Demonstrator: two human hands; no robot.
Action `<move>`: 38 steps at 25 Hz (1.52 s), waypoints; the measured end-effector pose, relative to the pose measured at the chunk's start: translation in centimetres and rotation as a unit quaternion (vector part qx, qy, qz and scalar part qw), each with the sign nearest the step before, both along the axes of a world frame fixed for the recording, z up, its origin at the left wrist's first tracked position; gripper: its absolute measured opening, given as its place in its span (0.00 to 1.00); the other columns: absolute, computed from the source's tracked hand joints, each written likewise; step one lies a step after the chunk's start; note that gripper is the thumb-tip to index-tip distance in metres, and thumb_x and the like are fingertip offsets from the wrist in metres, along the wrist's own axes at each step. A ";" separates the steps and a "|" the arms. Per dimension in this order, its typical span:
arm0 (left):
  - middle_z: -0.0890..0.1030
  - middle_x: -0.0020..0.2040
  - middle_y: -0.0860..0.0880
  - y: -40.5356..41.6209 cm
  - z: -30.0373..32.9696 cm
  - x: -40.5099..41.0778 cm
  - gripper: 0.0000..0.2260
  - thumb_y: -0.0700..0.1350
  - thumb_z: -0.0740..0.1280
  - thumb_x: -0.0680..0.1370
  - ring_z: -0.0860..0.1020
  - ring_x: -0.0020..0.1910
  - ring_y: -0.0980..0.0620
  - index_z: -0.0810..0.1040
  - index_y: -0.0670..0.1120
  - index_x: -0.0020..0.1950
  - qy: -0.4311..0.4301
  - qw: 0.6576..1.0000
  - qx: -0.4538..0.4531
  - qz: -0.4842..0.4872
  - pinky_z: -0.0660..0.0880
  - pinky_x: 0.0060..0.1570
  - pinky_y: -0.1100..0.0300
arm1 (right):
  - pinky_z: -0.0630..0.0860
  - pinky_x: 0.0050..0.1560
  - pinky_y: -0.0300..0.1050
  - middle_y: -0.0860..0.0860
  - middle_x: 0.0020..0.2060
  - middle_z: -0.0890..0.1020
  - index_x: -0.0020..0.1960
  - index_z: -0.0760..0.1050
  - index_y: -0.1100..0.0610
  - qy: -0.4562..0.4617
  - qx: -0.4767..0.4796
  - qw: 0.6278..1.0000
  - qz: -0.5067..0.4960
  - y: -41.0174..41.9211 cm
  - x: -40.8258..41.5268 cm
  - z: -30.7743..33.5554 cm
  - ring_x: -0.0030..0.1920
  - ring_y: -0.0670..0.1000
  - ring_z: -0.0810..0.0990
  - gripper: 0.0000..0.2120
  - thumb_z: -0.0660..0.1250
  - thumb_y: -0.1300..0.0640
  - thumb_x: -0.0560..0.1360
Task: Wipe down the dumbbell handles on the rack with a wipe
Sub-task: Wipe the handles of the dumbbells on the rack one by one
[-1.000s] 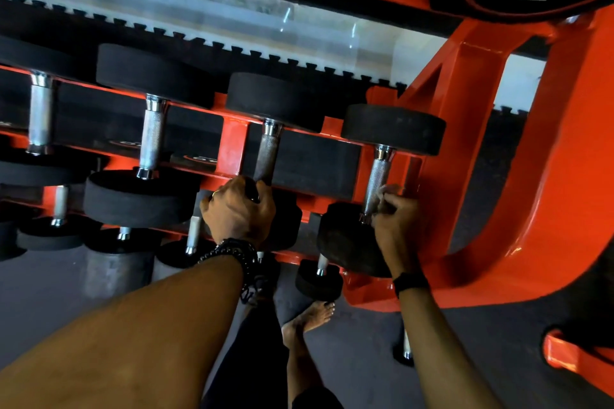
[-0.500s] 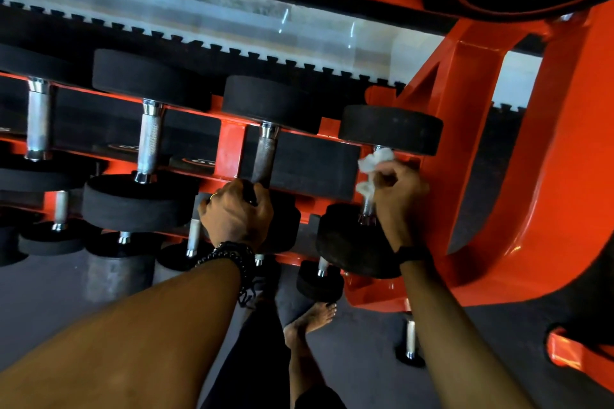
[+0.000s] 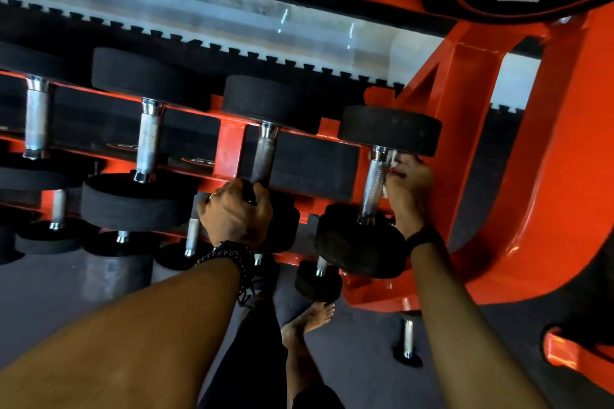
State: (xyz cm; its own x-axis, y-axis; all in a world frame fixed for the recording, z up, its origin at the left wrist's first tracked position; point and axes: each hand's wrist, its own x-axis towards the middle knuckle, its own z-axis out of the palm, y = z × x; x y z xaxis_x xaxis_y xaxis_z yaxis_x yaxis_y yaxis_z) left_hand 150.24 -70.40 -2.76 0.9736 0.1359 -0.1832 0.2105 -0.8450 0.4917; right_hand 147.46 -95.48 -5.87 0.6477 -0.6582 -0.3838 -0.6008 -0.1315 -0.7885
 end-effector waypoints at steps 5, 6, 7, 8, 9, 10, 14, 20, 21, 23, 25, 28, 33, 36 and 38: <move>0.81 0.35 0.39 0.2 -0.4 0.1 0.11 0.53 0.61 0.73 0.79 0.37 0.36 0.73 0.47 0.35 0.006 1.000 0.004 -0.009 0.72 0.50 0.46 | 0.81 0.41 0.39 0.46 0.34 0.84 0.41 0.81 0.56 0.076 0.210 0.974 0.044 0.8 -3.6 0.3 0.39 0.49 0.83 0.19 0.55 0.72 0.69; 0.81 0.34 0.39 0.3 -0.4 0.1 0.11 0.53 0.61 0.73 0.79 0.37 0.36 0.72 0.48 0.34 0.007 1.000 0.004 -0.010 0.72 0.50 0.46 | 0.77 0.32 0.37 0.45 0.29 0.81 0.37 0.78 0.55 0.072 0.216 0.974 0.018 0.1 -2.4 0.6 0.34 0.49 0.80 0.18 0.55 0.73 0.69; 0.81 0.34 0.39 0.2 -0.4 0.1 0.11 0.52 0.61 0.73 0.79 0.37 0.36 0.72 0.48 0.34 0.005 1.000 0.003 -0.010 0.72 0.50 0.46 | 0.72 0.28 0.37 0.47 0.29 0.79 0.36 0.75 0.56 0.060 0.220 0.974 -0.014 -0.6 -0.7 1.1 0.32 0.49 0.77 0.15 0.55 0.72 0.67; 0.81 0.34 0.39 0.2 -0.3 0.1 0.10 0.52 0.62 0.73 0.79 0.36 0.36 0.71 0.49 0.34 0.002 1.000 0.002 -0.009 0.72 0.50 0.46 | 0.69 0.28 0.38 0.50 0.30 0.76 0.36 0.73 0.58 0.039 0.236 0.970 -0.037 -1.0 0.7 1.8 0.31 0.49 0.74 0.09 0.57 0.69 0.64; 0.81 0.34 0.39 0.1 -0.4 0.1 0.10 0.52 0.62 0.73 0.79 0.36 0.36 0.69 0.50 0.34 -0.001 1.000 0.002 -0.007 0.72 0.49 0.46 | 0.67 0.29 0.39 0.52 0.31 0.74 0.38 0.72 0.61 0.034 0.237 0.970 -0.032 -1.0 1.4 2.1 0.30 0.49 0.73 0.08 0.59 0.66 0.59; 0.81 0.34 0.39 0.1 -0.4 0.1 0.09 0.52 0.62 0.73 0.79 0.36 0.36 0.68 0.51 0.34 -0.004 1.000 0.000 -0.006 0.72 0.49 0.46 | 0.67 0.30 0.40 0.53 0.32 0.73 0.40 0.72 0.63 0.050 0.215 0.975 -0.022 -0.7 0.9 1.8 0.31 0.49 0.72 0.13 0.60 0.63 0.56; 0.81 0.34 0.39 0.3 -0.6 0.1 0.11 0.52 0.62 0.73 0.80 0.36 0.36 0.72 0.47 0.34 0.000 1.000 0.005 -0.008 0.73 0.49 0.46 | 0.75 0.41 0.45 0.57 0.43 0.84 0.47 0.77 0.67 0.105 0.221 0.969 0.042 0.9 -3.2 1.6 0.41 0.58 0.81 0.30 0.66 0.55 0.47; 0.82 0.36 0.41 0.2 -0.8 0.1 0.16 0.54 0.59 0.73 0.80 0.39 0.37 0.77 0.44 0.37 0.008 1.000 0.012 -0.008 0.71 0.51 0.47 | 0.68 0.31 0.42 0.59 0.34 0.76 0.43 0.72 0.69 0.070 0.174 0.982 -0.021 0.1 0.6 1.9 0.33 0.54 0.72 0.21 0.64 0.58 0.54; 0.82 0.36 0.40 0.3 -0.7 0.1 0.16 0.55 0.59 0.73 0.80 0.38 0.37 0.77 0.44 0.36 0.001 1.000 0.009 -0.009 0.72 0.49 0.47 | 0.70 0.34 0.46 0.61 0.38 0.80 0.44 0.74 0.69 0.073 0.163 0.984 0.006 0.5 -1.1 1.4 0.36 0.56 0.75 0.27 0.64 0.54 0.50; 0.82 0.34 0.40 0.3 -0.7 0.1 0.16 0.54 0.59 0.73 0.80 0.35 0.37 0.78 0.44 0.36 -0.010 1.000 0.011 -0.011 0.73 0.47 0.47 | 0.76 0.38 0.47 0.61 0.43 0.84 0.43 0.79 0.65 0.116 0.195 0.973 0.046 1.5 -3.3 1.9 0.40 0.57 0.82 0.24 0.65 0.54 0.51; 0.82 0.34 0.39 0.3 -0.7 0.1 0.14 0.52 0.62 0.72 0.80 0.36 0.36 0.78 0.43 0.36 -0.001 1.000 0.016 -0.009 0.73 0.47 0.46 | 0.77 0.33 0.38 0.59 0.42 0.85 0.43 0.82 0.63 0.095 0.218 0.971 0.033 1.1 -2.0 2.7 0.35 0.49 0.84 0.13 0.63 0.62 0.61; 0.82 0.35 0.38 0.1 -0.6 0.1 0.14 0.51 0.63 0.72 0.80 0.36 0.35 0.78 0.42 0.36 0.002 1.000 0.024 -0.003 0.73 0.48 0.46 | 0.77 0.39 0.46 0.63 0.41 0.85 0.43 0.82 0.63 0.015 0.134 0.991 -0.008 -0.5 1.3 2.8 0.37 0.52 0.82 0.09 0.68 0.63 0.64; 0.82 0.37 0.38 0.1 -0.4 0.1 0.14 0.52 0.62 0.72 0.80 0.38 0.35 0.78 0.42 0.37 0.006 1.000 0.019 -0.004 0.71 0.50 0.46 | 0.71 0.33 0.45 0.55 0.30 0.80 0.31 0.76 0.53 0.062 0.023 0.997 0.031 2.4 -4.3 0.8 0.30 0.52 0.76 0.09 0.61 0.64 0.61; 0.82 0.37 0.37 0.0 -0.2 0.1 0.15 0.52 0.62 0.72 0.80 0.39 0.35 0.78 0.42 0.37 0.013 1.000 0.017 -0.001 0.71 0.50 0.46 | 0.72 0.34 0.52 0.51 0.29 0.78 0.32 0.77 0.55 0.022 0.053 0.998 -0.012 1.8 -3.1 1.1 0.32 0.52 0.75 0.07 0.63 0.64 0.64; 0.82 0.36 0.37 -0.1 0.0 0.1 0.14 0.52 0.62 0.72 0.80 0.38 0.35 0.77 0.42 0.36 0.003 1.000 0.017 0.002 0.72 0.50 0.46 | 0.75 0.37 0.55 0.57 0.37 0.81 0.39 0.78 0.59 -0.008 0.055 0.998 -0.036 2.1 -0.9 3.7 0.35 0.57 0.78 0.04 0.65 0.60 0.68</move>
